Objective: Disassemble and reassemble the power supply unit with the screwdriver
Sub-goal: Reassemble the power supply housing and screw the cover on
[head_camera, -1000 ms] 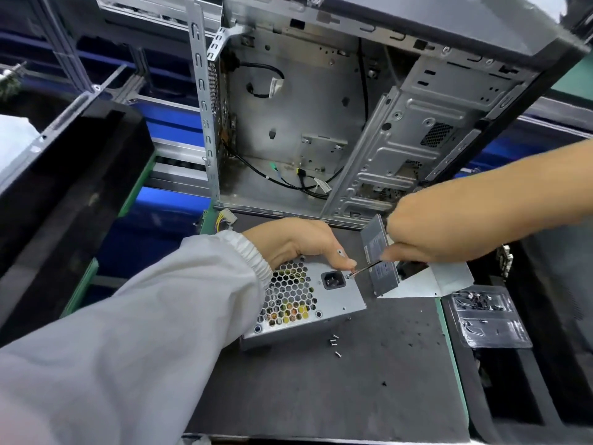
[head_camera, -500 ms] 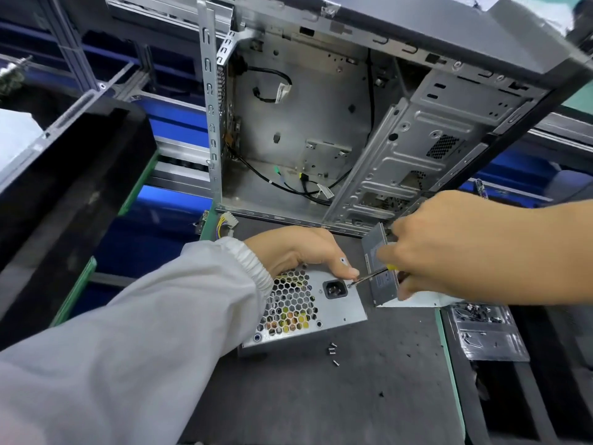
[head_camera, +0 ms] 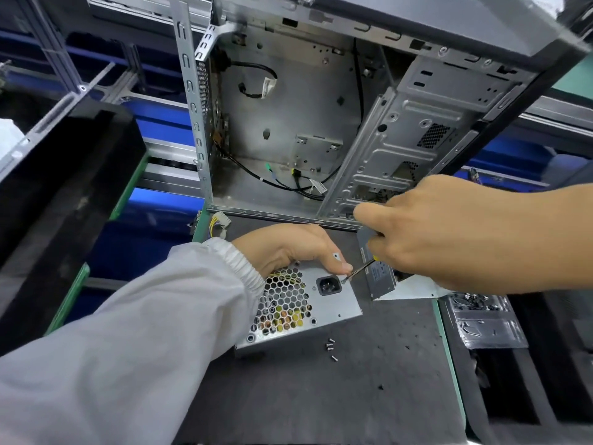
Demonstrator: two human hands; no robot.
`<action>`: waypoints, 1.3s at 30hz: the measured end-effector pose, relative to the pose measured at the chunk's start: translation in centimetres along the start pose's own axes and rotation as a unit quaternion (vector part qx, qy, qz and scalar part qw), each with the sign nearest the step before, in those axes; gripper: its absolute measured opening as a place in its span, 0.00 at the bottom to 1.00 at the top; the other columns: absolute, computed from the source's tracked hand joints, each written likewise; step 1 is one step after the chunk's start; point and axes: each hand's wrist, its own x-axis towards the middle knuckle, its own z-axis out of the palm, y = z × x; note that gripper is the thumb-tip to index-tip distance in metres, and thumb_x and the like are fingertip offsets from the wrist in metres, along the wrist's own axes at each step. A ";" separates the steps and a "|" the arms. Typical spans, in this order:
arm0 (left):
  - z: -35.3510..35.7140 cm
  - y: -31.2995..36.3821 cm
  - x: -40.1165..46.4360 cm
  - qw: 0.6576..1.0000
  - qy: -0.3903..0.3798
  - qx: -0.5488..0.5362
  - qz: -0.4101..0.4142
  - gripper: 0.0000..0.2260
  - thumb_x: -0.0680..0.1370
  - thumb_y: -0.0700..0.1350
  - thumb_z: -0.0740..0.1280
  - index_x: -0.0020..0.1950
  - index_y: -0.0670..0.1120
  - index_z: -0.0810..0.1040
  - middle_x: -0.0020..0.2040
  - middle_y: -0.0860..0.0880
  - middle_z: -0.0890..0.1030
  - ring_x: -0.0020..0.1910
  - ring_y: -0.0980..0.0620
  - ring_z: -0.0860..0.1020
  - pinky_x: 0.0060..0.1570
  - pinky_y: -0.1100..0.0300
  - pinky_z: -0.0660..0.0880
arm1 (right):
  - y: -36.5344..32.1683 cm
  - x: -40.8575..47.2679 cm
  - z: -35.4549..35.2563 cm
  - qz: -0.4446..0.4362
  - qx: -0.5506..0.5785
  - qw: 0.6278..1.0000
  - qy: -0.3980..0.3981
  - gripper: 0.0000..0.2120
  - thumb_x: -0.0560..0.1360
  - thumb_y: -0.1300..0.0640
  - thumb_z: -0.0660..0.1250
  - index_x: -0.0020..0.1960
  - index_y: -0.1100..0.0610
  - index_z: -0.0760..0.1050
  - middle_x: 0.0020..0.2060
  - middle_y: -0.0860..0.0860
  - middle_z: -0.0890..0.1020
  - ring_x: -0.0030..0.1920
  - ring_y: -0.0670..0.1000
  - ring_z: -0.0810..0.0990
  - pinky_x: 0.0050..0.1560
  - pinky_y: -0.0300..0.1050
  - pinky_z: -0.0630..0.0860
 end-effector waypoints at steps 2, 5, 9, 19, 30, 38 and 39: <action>0.0 0.0 0.1 1.000 0.003 0.003 0.000 0.04 0.76 0.40 0.71 0.41 0.44 0.83 0.36 0.46 0.82 0.35 0.49 0.77 0.40 0.60 0.74 | 0.6 0.5 0.7 0.035 0.027 0.999 0.015 0.09 0.75 0.54 0.59 0.37 0.53 0.62 0.36 0.48 0.58 0.27 0.47 0.60 0.25 0.42 0.55; 0.0 -0.2 0.1 1.000 0.003 0.003 -0.005 0.04 0.76 0.40 0.71 0.42 0.44 0.83 0.36 0.45 0.82 0.34 0.50 0.78 0.38 0.61 0.75 | 1.8 0.7 1.2 0.082 0.179 0.980 -0.030 0.13 0.78 0.43 0.58 0.45 0.51 0.74 0.42 0.45 0.74 0.34 0.47 0.71 0.37 0.43 0.72; 0.0 0.0 0.1 1.000 0.000 0.010 -0.007 0.06 0.76 0.41 0.71 0.39 0.46 0.83 0.31 0.49 0.82 0.30 0.53 0.78 0.33 0.65 0.75 | 2.6 1.0 1.4 0.138 0.320 0.917 -0.195 0.25 0.78 0.38 0.53 0.37 0.54 0.78 0.31 0.46 0.83 0.37 0.47 0.81 0.47 0.44 0.78; 0.0 0.0 0.1 1.000 0.007 0.006 0.002 0.06 0.76 0.40 0.71 0.39 0.45 0.83 0.30 0.50 0.82 0.29 0.54 0.78 0.35 0.63 0.75 | 1.7 0.8 1.1 0.031 0.109 0.989 -0.094 0.23 0.76 0.35 0.51 0.46 0.53 0.70 0.37 0.46 0.77 0.33 0.48 0.72 0.32 0.41 0.68; 0.0 -0.1 0.2 1.000 0.012 0.013 0.000 0.05 0.76 0.39 0.71 0.39 0.45 0.83 0.33 0.48 0.83 0.36 0.48 0.78 0.41 0.59 0.76 | -1.0 -0.1 1.1 0.008 -0.010 1.000 0.013 0.07 0.73 0.62 0.62 0.37 0.55 0.70 0.34 0.51 0.74 0.36 0.55 0.74 0.31 0.46 0.66; 0.0 -0.1 0.2 1.000 0.004 0.017 0.001 0.06 0.76 0.40 0.72 0.39 0.46 0.84 0.34 0.48 0.83 0.34 0.51 0.78 0.38 0.61 0.75 | 0.4 -0.6 1.3 -0.060 -0.115 0.986 0.100 0.05 0.62 0.68 0.61 0.31 0.59 0.72 0.28 0.53 0.70 0.23 0.53 0.66 0.23 0.41 0.59; -0.1 0.0 0.2 1.000 0.006 0.021 -0.001 0.06 0.76 0.41 0.72 0.39 0.46 0.84 0.34 0.49 0.82 0.33 0.51 0.78 0.37 0.61 0.74 | -0.1 -0.3 1.4 -0.050 -0.103 0.992 0.052 0.06 0.65 0.65 0.63 0.31 0.56 0.71 0.27 0.52 0.70 0.22 0.52 0.63 0.23 0.39 0.57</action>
